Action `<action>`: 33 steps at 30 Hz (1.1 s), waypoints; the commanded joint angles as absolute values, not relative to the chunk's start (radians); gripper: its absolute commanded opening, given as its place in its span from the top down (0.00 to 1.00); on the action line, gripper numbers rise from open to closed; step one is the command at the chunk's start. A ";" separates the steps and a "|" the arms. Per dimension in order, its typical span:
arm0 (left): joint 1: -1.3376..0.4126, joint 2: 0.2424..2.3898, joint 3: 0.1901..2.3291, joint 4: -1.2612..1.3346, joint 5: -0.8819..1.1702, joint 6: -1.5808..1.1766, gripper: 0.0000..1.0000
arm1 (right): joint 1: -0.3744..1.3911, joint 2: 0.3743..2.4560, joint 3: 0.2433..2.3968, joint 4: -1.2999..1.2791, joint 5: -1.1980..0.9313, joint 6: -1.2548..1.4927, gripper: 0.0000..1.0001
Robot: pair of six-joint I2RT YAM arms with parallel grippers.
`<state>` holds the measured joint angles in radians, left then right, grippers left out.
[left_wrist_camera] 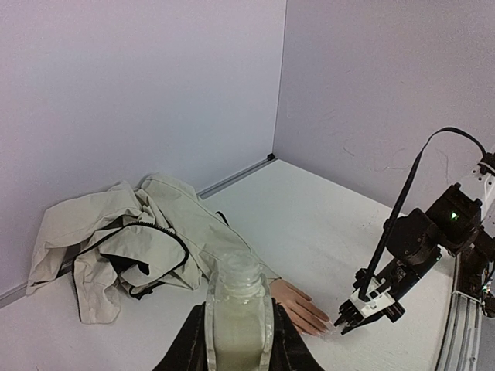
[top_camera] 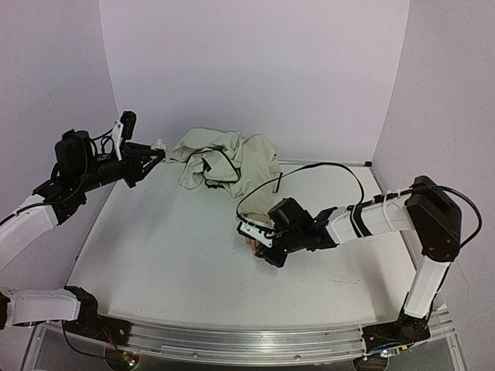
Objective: Paint the nails
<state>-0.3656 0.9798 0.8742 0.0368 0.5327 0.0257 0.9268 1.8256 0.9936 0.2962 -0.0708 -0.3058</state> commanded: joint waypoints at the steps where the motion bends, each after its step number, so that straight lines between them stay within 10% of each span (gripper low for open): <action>1: -0.360 0.954 0.874 0.110 0.555 0.025 1.00 | 0.935 1.823 0.997 0.258 -0.096 -0.291 1.00; 33: -0.360 0.962 0.877 0.110 0.554 0.023 1.00 | 0.928 1.782 1.012 0.348 -0.030 -0.300 1.00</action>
